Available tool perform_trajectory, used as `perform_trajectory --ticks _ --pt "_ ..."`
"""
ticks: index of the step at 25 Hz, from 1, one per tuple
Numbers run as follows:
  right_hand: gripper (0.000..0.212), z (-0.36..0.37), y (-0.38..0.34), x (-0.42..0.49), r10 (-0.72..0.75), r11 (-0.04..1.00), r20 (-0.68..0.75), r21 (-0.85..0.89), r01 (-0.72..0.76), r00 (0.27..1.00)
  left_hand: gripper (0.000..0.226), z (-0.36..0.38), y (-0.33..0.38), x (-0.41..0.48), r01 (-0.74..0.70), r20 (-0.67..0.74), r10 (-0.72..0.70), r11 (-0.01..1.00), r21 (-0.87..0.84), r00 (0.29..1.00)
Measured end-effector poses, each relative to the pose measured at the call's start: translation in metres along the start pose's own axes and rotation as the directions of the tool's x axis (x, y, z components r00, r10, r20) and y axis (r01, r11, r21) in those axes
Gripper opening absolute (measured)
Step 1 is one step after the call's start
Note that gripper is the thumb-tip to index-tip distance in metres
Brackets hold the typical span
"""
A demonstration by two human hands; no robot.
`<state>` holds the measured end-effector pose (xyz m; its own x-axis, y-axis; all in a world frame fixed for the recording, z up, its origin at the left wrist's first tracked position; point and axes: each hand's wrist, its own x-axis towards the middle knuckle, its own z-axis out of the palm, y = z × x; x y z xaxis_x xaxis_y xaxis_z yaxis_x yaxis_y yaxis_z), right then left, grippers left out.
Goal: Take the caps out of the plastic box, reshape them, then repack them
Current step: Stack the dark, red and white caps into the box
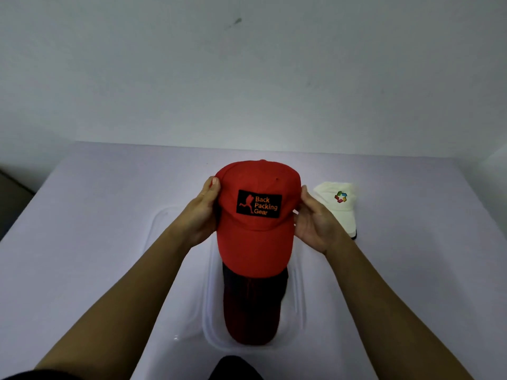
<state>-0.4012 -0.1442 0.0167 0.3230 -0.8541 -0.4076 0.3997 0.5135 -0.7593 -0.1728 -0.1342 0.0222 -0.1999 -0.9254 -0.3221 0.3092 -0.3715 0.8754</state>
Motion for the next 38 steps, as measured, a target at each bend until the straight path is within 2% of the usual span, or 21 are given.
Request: perform_trajectory --ticks 3,5,7,9,12,15,20,23,27,29,31,32,33,35,36,37,38 --pt "0.045 -0.012 0.009 0.024 0.009 1.000 -0.096 0.009 -0.008 0.995 0.041 -0.011 0.008 0.015 -0.061 -0.011 0.061 0.998 -0.010 0.998" --pt "0.045 -0.023 0.032 0.036 0.060 0.968 -0.144 -0.232 -0.093 0.988 0.049 -0.019 0.015 0.026 -0.112 -0.012 0.112 0.993 -0.030 0.994" --pt "0.053 -0.028 0.061 0.038 0.143 0.788 -0.096 -0.591 -0.172 0.985 0.049 -0.025 0.019 0.036 -0.165 -0.033 0.163 0.985 -0.054 0.986" --pt "0.075 -0.024 0.081 0.037 0.215 0.585 -0.048 -0.793 -0.168 0.975 0.051 -0.028 0.019 0.046 -0.193 -0.036 0.191 0.978 -0.076 0.981" --pt "0.108 -0.019 0.091 0.041 0.320 0.446 -0.084 -0.866 -0.228 0.944 0.055 -0.027 0.012 0.058 -0.205 -0.021 0.204 0.974 -0.099 0.979" --pt "0.098 -0.013 0.084 0.036 0.313 0.371 -0.101 -0.902 -0.219 0.944 0.054 -0.026 0.009 0.068 -0.217 -0.038 0.215 0.972 -0.093 0.976" --pt "0.074 0.004 0.073 -0.006 0.200 0.383 0.047 -0.923 -0.034 0.979 0.049 -0.029 -0.003 0.074 -0.269 -0.095 0.266 0.963 -0.018 0.959" --pt "0.070 0.012 0.075 -0.025 0.140 0.375 0.127 -0.924 0.067 0.982 0.044 -0.027 -0.020 0.069 -0.252 -0.098 0.258 0.965 0.070 0.961" --pt "0.070 0.013 0.081 -0.034 0.053 0.337 0.142 -0.934 0.117 0.988 0.050 -0.024 -0.068 0.045 -0.078 -0.084 0.084 0.995 0.070 0.993" --pt "0.073 0.012 0.081 -0.035 0.043 0.334 0.148 -0.934 0.126 0.988 0.046 -0.019 -0.085 0.029 0.017 -0.076 -0.011 0.997 0.081 0.997" --pt "0.077 0.010 0.081 -0.034 0.045 0.366 0.144 -0.923 0.118 0.989 0.039 -0.015 -0.090 0.022 0.056 -0.098 -0.048 0.996 0.073 0.994" --pt "0.076 0.008 0.082 -0.033 -0.018 0.411 0.124 -0.904 0.120 0.992 0.037 -0.015 -0.089 0.021 0.053 -0.115 -0.047 0.997 0.053 0.992" --pt "0.071 0.004 0.082 -0.031 -0.167 0.454 0.088 -0.877 0.156 0.982 0.036 -0.016 -0.087 0.021 0.044 -0.131 -0.041 0.999 0.020 0.991" --pt "0.053 -0.013 0.082 -0.018 -0.527 0.466 -0.028 -0.845 0.262 0.849 0.035 -0.017 -0.084 0.021 0.034 -0.157 -0.038 0.999 -0.028 0.987" --pt "0.053 -0.022 0.079 -0.010 -0.583 0.479 -0.084 -0.839 0.258 0.808 0.034 -0.016 -0.085 0.020 0.040 -0.163 -0.044 0.999 -0.029 0.986" --pt "0.059 -0.029 0.076 0.000 -0.557 0.497 -0.109 -0.838 0.225 0.823 0.033 -0.015 -0.085 0.019 0.054 -0.159 -0.058 0.998 -0.031 0.985" --pt "0.066 -0.035 0.073 0.008 -0.483 0.494 -0.099 -0.851 0.178 0.870 0.033 -0.014 -0.086 0.019 0.070 -0.156 -0.074 0.997 -0.031 0.985"
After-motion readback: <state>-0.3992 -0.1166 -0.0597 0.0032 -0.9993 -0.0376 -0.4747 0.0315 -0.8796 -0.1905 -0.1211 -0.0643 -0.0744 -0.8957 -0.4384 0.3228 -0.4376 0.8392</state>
